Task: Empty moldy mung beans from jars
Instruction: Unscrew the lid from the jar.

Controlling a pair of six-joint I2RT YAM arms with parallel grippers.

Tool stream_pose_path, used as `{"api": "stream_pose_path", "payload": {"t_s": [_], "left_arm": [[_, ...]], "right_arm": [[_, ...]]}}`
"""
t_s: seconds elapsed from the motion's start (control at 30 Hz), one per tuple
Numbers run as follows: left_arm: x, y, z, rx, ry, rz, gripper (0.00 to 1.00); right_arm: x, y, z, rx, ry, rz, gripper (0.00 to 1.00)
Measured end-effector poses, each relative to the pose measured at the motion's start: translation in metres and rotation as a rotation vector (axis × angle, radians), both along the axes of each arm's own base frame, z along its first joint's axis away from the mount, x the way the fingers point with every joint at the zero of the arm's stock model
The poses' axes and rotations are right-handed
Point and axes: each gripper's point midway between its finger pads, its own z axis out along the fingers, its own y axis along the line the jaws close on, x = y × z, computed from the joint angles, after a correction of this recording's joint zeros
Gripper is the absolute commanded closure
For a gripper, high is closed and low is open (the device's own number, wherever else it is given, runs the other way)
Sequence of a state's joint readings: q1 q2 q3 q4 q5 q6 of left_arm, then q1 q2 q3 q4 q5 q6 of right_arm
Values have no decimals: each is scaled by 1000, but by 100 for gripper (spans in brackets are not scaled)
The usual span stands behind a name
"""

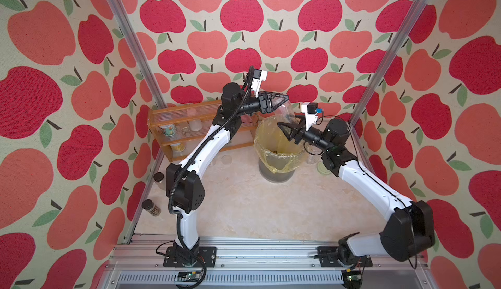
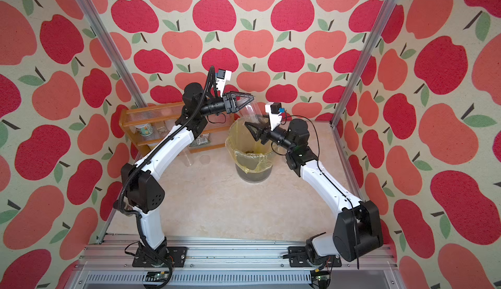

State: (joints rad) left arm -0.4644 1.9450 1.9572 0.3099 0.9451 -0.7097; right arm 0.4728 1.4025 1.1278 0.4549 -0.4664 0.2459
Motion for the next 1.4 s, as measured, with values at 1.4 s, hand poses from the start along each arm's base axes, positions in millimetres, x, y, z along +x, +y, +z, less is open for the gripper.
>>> {"api": "stream_pose_path", "payload": {"t_s": [1.4], "left_arm": [[58, 18, -25, 266, 318, 512, 37]], "right_arm": [[38, 14, -7, -428, -190, -661, 68]]}}
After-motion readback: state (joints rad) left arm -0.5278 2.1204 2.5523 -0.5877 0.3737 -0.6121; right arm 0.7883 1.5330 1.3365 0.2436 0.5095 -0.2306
